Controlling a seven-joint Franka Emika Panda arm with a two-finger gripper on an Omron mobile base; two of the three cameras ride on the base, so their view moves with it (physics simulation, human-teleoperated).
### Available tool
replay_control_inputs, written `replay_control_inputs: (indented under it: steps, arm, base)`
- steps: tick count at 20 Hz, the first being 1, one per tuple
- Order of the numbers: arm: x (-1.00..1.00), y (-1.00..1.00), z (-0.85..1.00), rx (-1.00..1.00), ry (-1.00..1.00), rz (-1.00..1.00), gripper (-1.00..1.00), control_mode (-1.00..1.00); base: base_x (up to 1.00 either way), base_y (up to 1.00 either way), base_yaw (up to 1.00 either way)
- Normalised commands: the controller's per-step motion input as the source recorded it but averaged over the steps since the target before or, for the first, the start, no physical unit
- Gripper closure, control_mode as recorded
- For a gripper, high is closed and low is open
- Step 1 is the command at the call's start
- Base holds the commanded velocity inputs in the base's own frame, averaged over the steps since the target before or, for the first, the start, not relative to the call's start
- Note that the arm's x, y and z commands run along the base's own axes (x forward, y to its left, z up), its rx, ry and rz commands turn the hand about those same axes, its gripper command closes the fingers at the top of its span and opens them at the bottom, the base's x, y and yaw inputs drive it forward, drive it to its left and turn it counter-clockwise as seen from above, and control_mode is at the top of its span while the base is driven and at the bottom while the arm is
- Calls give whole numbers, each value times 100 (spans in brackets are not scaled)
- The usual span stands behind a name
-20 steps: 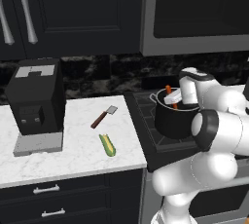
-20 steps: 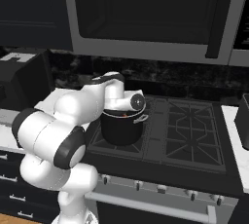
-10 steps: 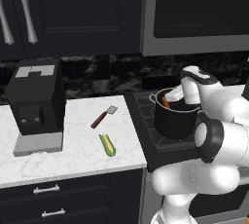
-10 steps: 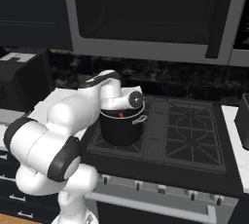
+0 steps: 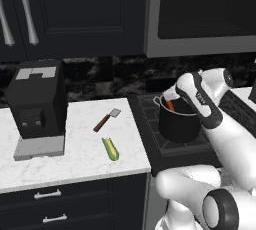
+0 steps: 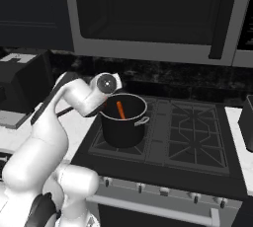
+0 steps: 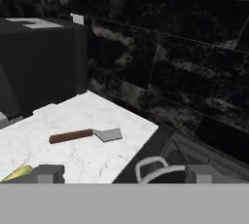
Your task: Put the corn and carrot in the pot. Retrieve the spatula and lightly stir the vegetables in the pot.
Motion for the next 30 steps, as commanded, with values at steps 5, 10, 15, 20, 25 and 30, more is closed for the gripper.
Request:
replay_control_inputs:
  steps: [5,10,15,20,25,30]
  arm:
    - [-100,100,34,-2,30,-6,-100,-100]
    - [-97,100,-1,0,36,-18,-100,-100]
    - [-56,100,-37,1,38,-20,-100,-100]
    - [34,57,-95,0,36,-22,-100,-100]
    - [66,-11,-87,2,28,-16,-100,-100]
    - [82,11,-59,1,13,-3,-100,-100]
  base:
    - [0,0,0]
    - [0,0,0]
    - [0,0,0]
    - [0,0,0]
    - [0,0,0]
    - [0,0,0]
